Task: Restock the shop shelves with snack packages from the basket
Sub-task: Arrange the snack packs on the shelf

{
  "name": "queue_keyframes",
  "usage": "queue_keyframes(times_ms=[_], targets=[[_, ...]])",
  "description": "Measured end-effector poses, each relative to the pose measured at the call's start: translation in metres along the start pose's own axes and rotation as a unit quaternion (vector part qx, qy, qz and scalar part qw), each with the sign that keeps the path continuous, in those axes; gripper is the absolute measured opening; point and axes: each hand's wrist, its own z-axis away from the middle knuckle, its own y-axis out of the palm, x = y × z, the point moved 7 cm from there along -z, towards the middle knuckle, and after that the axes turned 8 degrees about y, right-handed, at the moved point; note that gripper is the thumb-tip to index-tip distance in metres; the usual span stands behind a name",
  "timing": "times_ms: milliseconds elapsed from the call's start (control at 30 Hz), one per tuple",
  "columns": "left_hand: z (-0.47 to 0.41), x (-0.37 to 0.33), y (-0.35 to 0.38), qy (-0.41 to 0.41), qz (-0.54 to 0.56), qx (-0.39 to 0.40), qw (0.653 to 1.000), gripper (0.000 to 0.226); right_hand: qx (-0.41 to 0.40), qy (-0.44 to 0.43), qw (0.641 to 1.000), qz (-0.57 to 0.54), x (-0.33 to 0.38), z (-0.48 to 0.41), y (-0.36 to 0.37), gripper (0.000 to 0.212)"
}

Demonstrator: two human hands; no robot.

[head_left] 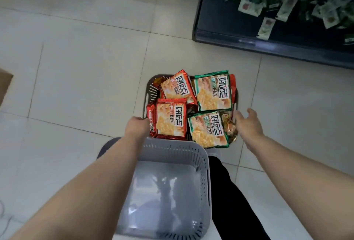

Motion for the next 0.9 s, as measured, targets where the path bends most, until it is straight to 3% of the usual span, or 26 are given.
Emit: queue_keyframes(times_ms=[167, 333, 500, 700, 900], targets=[[-0.063, -0.011, 0.022, -0.009, -0.020, -0.017, 1.000, 0.053, 0.017, 0.052, 0.998, -0.002, -0.021, -0.063, 0.032, 0.082], [-0.098, -0.006, 0.049, -0.038, 0.076, 0.032, 0.996, 0.027, 0.070, 0.065, 0.994, -0.051, -0.038, -0.089, 0.061, 0.061], [-0.093, -0.027, 0.061, -0.061, 0.144, 0.048, 0.987, 0.035, 0.072, 0.065, 0.986, -0.133, -0.042, -0.094, 0.050, 0.055], [-0.042, -0.108, 0.083, 0.003, 0.124, 0.136, 0.983, 0.026, 0.020, 0.098, 0.974, -0.202, -0.051, -0.085, -0.021, 0.052], [0.046, -0.183, 0.087, 0.071, 0.064, 0.174, 0.980, 0.027, -0.043, 0.130, 0.954, -0.266, -0.083, -0.036, -0.103, 0.053]])
